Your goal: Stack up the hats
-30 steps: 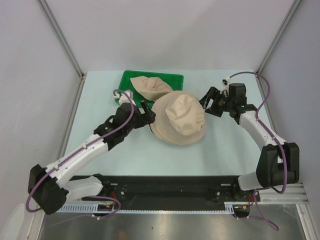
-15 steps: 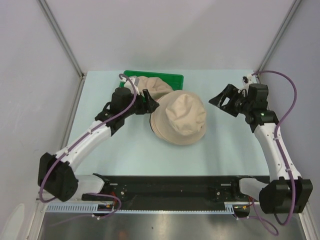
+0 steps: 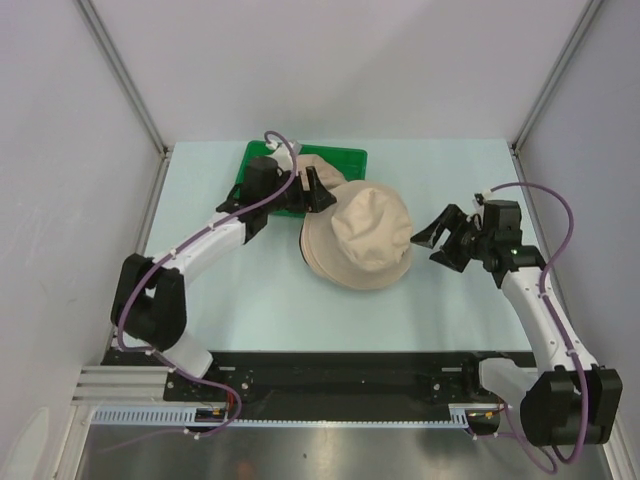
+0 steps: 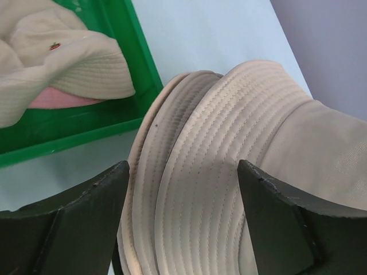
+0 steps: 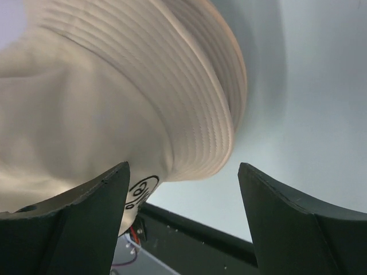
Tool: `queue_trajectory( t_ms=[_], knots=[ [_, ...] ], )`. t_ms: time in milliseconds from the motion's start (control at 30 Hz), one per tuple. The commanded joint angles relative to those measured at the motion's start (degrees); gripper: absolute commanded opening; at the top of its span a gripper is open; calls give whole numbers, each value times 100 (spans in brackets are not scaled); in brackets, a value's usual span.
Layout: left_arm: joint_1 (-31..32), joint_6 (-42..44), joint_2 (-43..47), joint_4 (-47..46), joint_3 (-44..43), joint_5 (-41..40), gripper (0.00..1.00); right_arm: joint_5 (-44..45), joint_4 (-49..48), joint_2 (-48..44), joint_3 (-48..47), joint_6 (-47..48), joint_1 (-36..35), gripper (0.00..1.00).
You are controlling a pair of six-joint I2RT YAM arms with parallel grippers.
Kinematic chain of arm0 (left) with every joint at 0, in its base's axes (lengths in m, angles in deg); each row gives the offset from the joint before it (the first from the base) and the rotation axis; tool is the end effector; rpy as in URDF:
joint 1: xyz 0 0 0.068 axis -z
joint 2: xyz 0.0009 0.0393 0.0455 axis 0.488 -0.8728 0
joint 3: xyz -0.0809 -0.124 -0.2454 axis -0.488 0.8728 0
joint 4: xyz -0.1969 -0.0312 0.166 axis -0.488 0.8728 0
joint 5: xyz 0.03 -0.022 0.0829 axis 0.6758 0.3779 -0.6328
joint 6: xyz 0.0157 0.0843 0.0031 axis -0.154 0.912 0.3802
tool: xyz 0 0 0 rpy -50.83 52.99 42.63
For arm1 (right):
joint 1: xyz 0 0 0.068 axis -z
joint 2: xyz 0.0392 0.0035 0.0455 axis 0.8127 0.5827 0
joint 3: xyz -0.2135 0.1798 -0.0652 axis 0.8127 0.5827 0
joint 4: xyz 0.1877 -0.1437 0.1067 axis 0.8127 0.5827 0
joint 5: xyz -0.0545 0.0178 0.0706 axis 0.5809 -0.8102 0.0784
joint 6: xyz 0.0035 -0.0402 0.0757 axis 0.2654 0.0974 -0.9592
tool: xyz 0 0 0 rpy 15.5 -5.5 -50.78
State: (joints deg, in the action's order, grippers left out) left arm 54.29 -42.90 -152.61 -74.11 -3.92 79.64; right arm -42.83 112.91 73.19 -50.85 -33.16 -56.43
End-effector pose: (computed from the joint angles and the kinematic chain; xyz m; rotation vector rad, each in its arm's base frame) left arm 0.3543 -0.1929 0.2883 0.2025 2.0691 -0.8967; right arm 0.2348 0.0429 0.2741 0.4525 2.3034 0.8850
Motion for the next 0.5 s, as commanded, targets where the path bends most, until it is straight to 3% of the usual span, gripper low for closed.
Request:
queue_trajectory(
  t_ms=[0,200,300,467],
  knots=[
    [-3,27,-261,-891,-155,642,82,-277,-384,311,41,-356,-118,81],
    [-3,114,-491,-303,-156,434,80,-620,-1579,1162,279,-1138,-566,81],
    [-3,290,-325,-13,81,249,80,-270,-1730,1645,130,-1262,-970,81],
    [-3,396,-61,541,486,-41,79,170,-1537,2008,-143,-1149,-1015,81]
  ],
)
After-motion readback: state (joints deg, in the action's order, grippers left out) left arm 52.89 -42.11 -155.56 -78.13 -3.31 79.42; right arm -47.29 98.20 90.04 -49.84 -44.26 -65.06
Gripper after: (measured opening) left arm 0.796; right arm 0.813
